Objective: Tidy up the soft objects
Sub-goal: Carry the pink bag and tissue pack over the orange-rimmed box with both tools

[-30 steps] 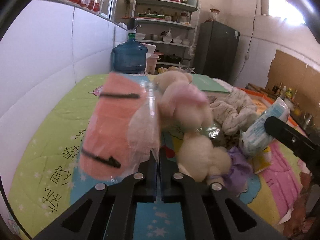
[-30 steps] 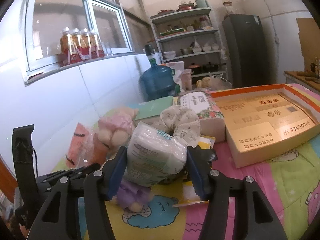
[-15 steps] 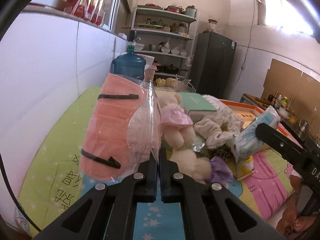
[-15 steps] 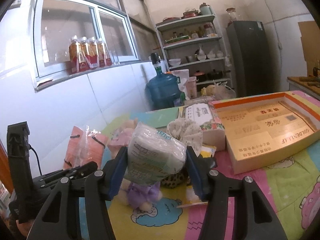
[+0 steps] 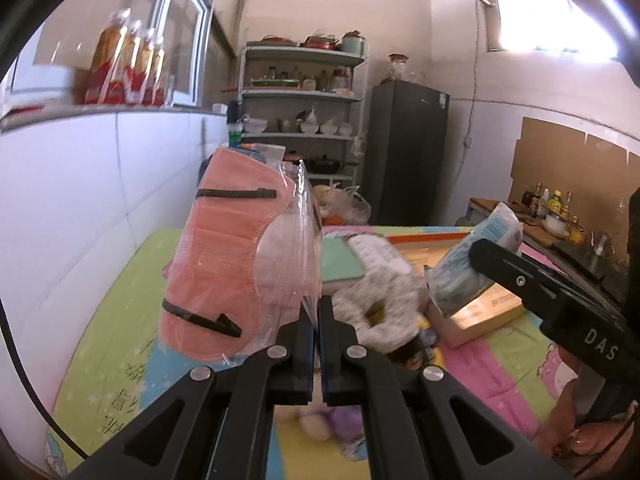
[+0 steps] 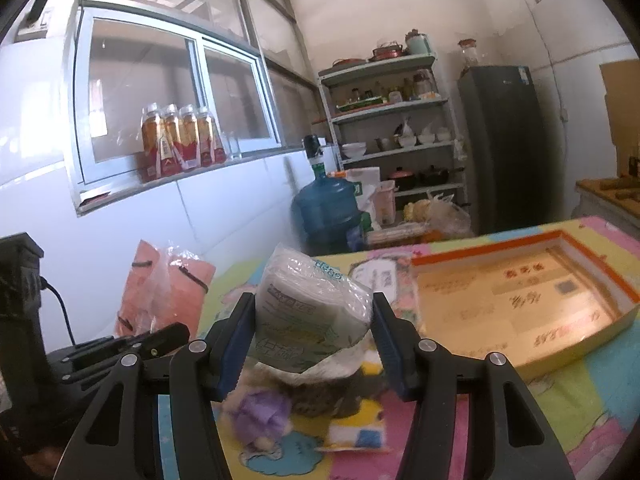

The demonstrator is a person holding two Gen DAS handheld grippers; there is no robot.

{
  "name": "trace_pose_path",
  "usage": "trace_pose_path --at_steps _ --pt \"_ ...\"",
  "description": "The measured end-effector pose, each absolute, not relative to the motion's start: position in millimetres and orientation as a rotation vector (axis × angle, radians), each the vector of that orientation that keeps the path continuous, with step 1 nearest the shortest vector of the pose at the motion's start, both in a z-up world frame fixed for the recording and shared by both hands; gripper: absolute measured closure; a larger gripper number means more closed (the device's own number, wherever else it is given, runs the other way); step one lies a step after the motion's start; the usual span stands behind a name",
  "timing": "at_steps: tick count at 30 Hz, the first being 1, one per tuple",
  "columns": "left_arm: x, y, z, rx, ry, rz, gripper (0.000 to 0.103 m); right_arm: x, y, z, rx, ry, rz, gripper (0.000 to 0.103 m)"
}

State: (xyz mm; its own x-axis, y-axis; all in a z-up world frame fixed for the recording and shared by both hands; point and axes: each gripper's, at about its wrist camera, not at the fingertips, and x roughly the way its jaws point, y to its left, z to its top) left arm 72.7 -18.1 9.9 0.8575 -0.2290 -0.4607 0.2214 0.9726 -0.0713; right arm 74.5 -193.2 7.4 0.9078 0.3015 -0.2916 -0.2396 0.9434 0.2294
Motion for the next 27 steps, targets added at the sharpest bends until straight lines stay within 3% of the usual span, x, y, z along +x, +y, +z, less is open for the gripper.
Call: trace_pose_path --at_steps 11,27 --pt "73 -82 30 -0.02 0.452 -0.321 0.101 53 -273 28 0.204 0.265 0.122 0.045" --pt "115 -202 8 0.002 0.534 -0.464 0.101 50 -408 16 0.221 0.295 -0.048 0.044"
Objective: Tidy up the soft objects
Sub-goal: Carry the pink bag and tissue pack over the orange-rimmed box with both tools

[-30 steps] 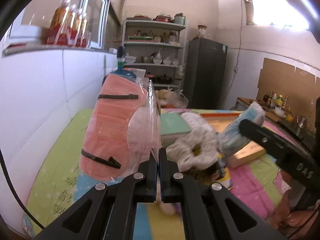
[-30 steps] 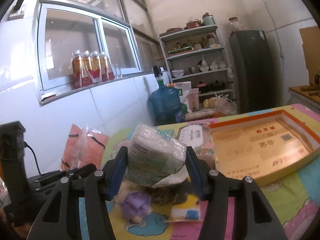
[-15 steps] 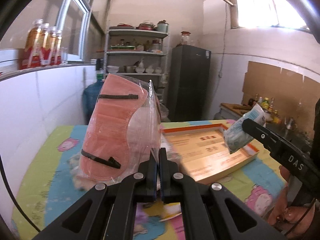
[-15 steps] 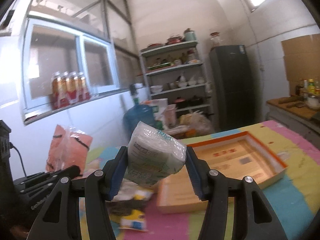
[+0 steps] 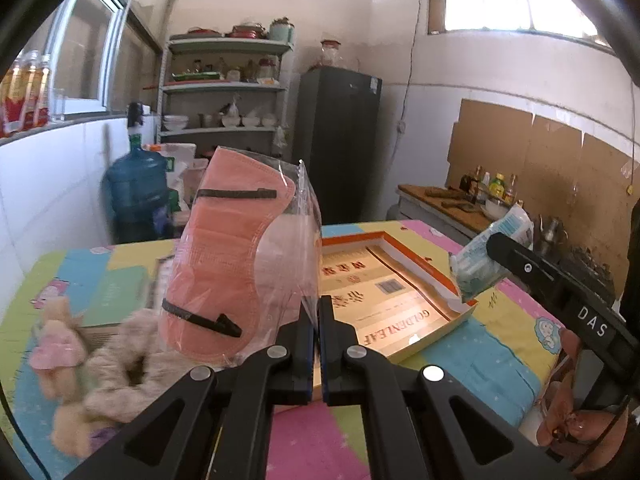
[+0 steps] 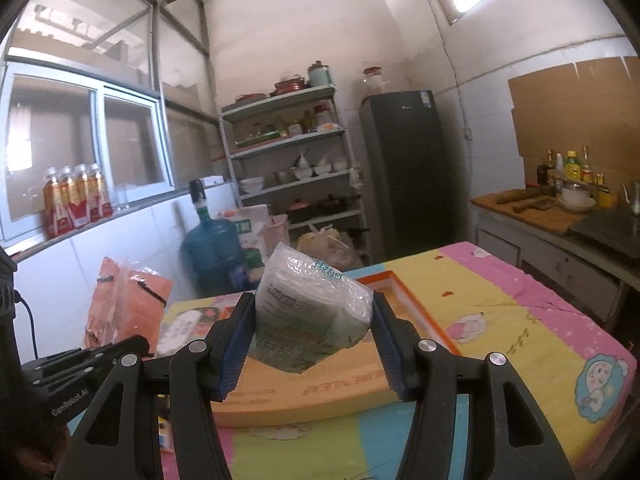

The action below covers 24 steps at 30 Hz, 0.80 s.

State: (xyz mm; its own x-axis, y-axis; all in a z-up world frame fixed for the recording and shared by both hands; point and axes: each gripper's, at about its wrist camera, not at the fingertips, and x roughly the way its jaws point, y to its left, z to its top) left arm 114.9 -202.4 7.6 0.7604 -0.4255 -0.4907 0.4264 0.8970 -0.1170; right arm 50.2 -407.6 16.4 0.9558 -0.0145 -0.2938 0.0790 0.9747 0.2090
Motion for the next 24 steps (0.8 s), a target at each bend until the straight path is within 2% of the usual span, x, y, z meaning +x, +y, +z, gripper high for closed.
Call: trace_pose_path --at_steps 11,24 --pt "159 -248 -34 0.021 0.648 -0.446 0.101 115 -441 -16 0.232 0.442 -0.014 0.044" --pt "208 -256 -62 -0.026 0.747 -0.408 0.101 190 -442 -44 0.148 0.586 0.037 0.044"
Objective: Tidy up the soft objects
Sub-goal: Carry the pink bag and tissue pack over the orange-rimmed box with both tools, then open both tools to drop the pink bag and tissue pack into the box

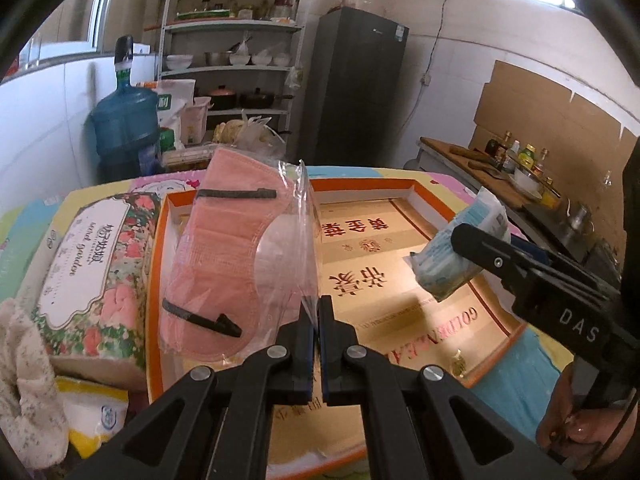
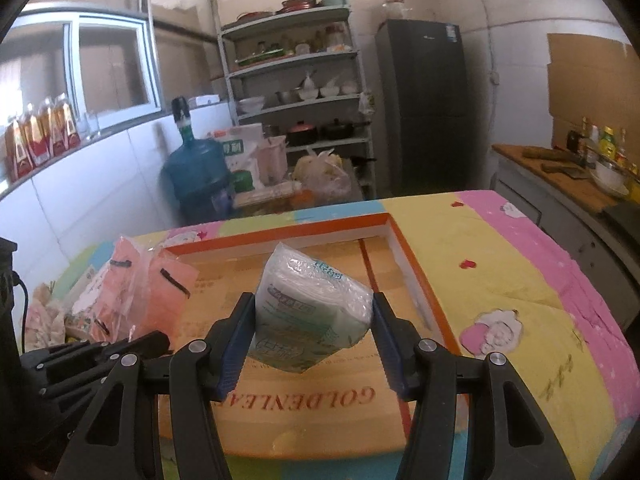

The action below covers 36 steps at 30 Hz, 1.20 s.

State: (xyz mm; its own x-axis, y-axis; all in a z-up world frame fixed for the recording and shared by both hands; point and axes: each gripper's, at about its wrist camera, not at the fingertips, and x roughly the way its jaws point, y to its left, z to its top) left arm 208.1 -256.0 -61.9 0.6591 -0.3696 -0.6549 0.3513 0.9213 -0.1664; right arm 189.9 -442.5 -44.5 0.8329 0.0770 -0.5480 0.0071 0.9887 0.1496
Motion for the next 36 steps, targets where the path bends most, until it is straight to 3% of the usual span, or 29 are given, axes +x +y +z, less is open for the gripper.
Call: trace_pose_path --at_steps 7,9,11,13,18,25,36 --pt "221 -260 -71 -0.039 0.784 -0.431 0.101 209 -435 -55 0.153 0.623 0.049 0.044" --pt "223 -260 -71 -0.042 0.786 -0.436 0.09 211 -438 -56 0.161 0.624 0.051 0.042" --pt "225 -259 -70 -0.051 0.782 -0.446 0.057 209 -438 -56 0.165 0.62 0.051 0.041" --pt "225 -257 -69 -0.065 0.775 -0.455 0.043 209 -439 -56 0.167 0.618 0.049 0.04" --pt "220 -256 -63 -0.058 0.747 -0.438 0.037 208 -440 -55 0.177 0.613 0.036 0.033" --pt "210 -251 -51 -0.097 0.695 -0.436 0.018 199 -449 -48 0.213 0.58 0.016 0.026" --pt "185 -239 -18 -0.166 0.561 -0.482 0.014 170 -452 -29 0.241 0.52 -0.006 0.025"
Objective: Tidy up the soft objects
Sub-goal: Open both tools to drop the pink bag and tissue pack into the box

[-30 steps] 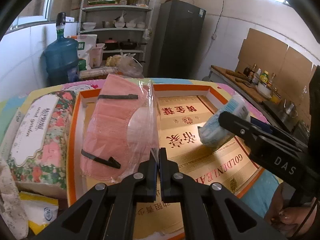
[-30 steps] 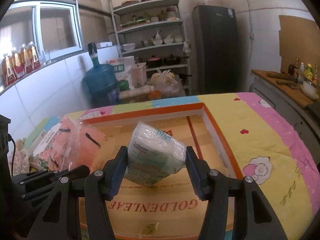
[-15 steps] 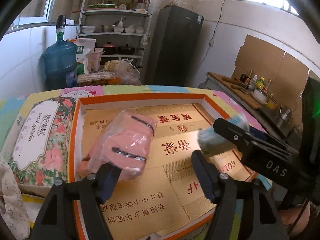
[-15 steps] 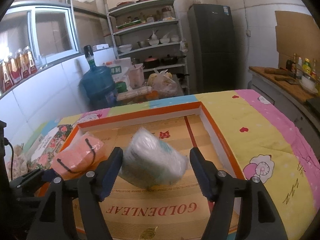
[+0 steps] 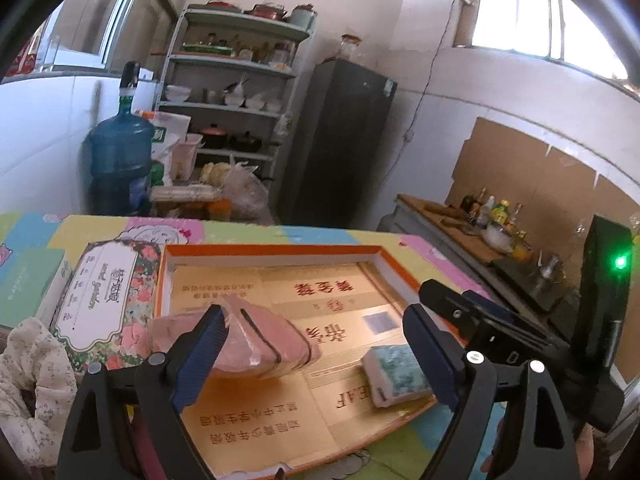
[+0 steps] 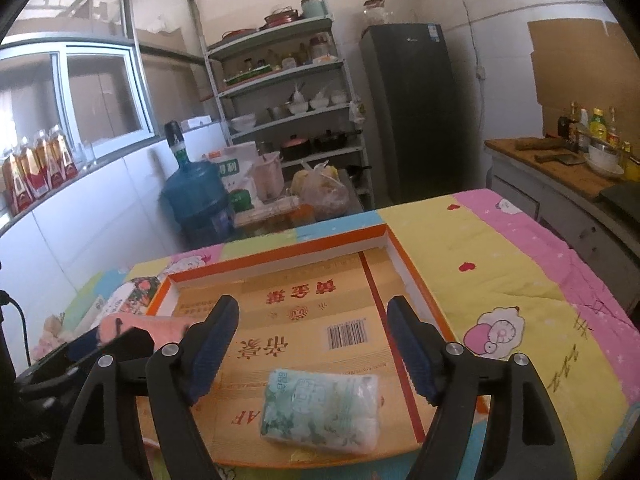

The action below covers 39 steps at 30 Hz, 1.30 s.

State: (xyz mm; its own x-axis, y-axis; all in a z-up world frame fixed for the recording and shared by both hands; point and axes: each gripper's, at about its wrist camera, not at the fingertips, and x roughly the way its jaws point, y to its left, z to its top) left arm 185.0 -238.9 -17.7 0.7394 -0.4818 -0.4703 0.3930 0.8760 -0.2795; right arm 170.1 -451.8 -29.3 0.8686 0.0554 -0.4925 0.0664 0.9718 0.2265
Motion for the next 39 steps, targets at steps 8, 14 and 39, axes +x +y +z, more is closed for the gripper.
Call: trace_pose_path --at_steps 8,14,39 --pt "168 -230 -1 -0.163 0.511 -0.515 0.014 147 -448 -20 0.26 0.491 -0.031 0.025" --pt "151 -222 6 -0.108 0.496 -0.505 0.014 130 -438 -13 0.258 0.476 -0.054 0.025" --pt "97 -105 18 -0.069 0.461 -0.249 0.014 68 -327 14 0.171 0.415 -0.03 0.025"
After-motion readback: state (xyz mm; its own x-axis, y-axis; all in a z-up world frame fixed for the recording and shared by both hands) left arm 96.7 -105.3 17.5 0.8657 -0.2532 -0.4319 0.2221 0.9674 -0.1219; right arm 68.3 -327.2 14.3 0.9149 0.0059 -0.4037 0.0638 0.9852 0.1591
